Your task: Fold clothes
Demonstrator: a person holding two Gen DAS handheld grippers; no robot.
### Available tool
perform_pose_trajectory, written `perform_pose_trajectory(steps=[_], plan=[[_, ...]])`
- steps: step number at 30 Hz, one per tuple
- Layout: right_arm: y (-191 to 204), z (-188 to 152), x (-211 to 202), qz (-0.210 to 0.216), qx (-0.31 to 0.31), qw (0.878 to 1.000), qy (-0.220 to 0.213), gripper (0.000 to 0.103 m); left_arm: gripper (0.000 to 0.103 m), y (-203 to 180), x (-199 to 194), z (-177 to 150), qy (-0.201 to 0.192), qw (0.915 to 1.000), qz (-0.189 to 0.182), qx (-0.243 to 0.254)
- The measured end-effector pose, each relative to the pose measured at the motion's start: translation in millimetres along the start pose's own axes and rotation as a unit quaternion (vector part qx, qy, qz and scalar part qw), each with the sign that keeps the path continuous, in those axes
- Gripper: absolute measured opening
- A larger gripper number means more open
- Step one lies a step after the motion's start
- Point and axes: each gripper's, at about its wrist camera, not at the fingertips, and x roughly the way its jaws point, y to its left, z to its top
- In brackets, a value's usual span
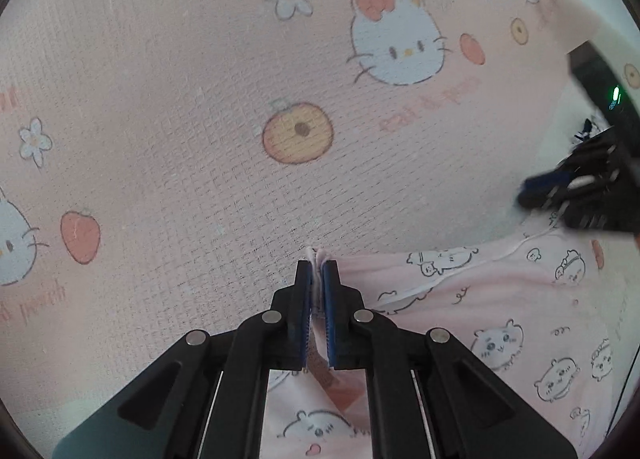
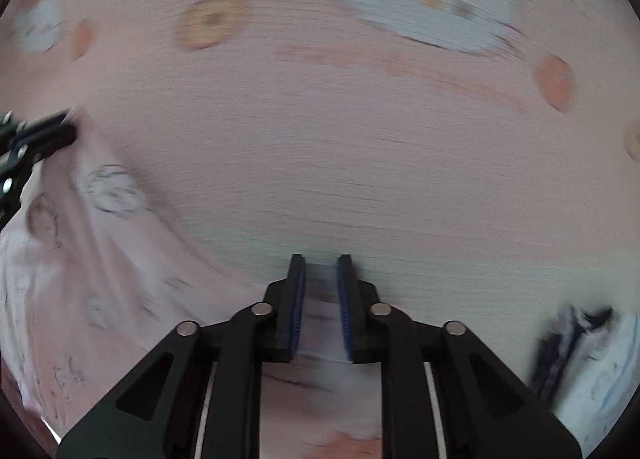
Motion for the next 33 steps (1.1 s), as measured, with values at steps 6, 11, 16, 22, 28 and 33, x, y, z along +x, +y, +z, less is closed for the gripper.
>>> perform_pose_trajectory(steps=[6, 11, 16, 22, 28, 33], plan=[[-66.0, -35.7, -46.1, 0.083, 0.143, 0.986, -0.029, 0.063, 0.007, 11.5, -5.6, 4.3, -0.013, 0.9992, -0.023, -0.029], [-66.1, -39.5, -26.0, 0.141, 0.175, 0.974, 0.035, 0.062, 0.007, 12.1, -13.6, 7.9, -0.008, 0.9999, -0.011, -0.011], [-57.0, -37.2, -32.2, 0.084, 0.163, 0.983, 0.01, 0.062, 0.007, 20.2, -20.8, 2.7, 0.004, 0.9999, -0.008, -0.004], [-93.0, -39.2, -17.9, 0.239, 0.248, 0.938, 0.021, 0.063, 0.007, 19.2, -21.9, -1.7, 0.003, 0.9998, -0.018, -0.005], [-106.4, -48.3, -6.4, 0.286, 0.307, 0.907, 0.04, 0.056, 0.007, 22.4, -16.7, -0.9, 0.006, 0.9992, -0.03, -0.026], [-96.8, -40.8, -19.4, 0.283, 0.27, 0.92, 0.019, 0.004, 0.007, 29.9, -20.3, 6.1, -0.005, 0.9973, -0.054, -0.05]])
